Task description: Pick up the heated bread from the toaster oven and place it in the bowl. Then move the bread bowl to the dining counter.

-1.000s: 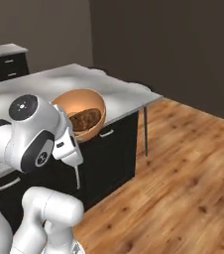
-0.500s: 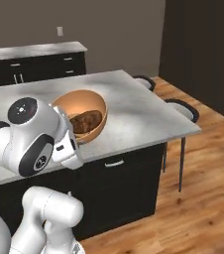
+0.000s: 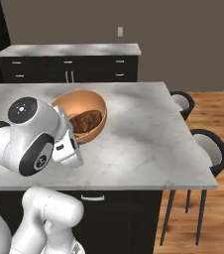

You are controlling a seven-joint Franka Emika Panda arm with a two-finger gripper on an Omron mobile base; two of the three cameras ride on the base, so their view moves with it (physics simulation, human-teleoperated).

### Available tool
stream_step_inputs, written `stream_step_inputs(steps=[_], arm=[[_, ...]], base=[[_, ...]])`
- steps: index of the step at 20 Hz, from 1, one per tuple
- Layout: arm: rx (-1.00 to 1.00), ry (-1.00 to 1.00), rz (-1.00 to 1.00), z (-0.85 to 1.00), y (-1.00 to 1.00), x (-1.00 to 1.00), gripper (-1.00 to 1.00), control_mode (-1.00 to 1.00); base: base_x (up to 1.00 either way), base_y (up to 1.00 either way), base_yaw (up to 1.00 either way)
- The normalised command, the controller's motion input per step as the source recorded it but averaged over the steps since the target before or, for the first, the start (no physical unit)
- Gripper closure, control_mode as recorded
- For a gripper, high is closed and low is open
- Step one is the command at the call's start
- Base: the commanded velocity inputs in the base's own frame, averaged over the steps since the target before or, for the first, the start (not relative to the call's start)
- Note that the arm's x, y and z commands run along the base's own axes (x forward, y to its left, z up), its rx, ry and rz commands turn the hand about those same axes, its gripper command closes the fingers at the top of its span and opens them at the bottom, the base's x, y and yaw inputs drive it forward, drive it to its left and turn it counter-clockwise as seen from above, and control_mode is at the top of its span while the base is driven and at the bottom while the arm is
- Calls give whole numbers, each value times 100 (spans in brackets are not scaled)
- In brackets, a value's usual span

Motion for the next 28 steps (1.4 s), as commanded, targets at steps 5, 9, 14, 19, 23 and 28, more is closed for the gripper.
stream_step_inputs(steps=[5, 9, 14, 19, 23, 28], arm=[[1, 5, 10, 0, 4, 33, 100, -100], [4, 33, 5, -16, 36, 100, 100, -100], [0, 13, -1, -53, 14, 93, 100, -100], [5, 0, -5, -78, -5, 96, 100, -100], [1, 3, 0, -74, 0, 100, 100, -100], [-1, 11, 0, -78, 0, 100, 100, -100]], base=[[15, -34, 35], [0, 0, 0], [0, 0, 0], [0, 0, 0], [0, 0, 0], [0, 0, 0]])
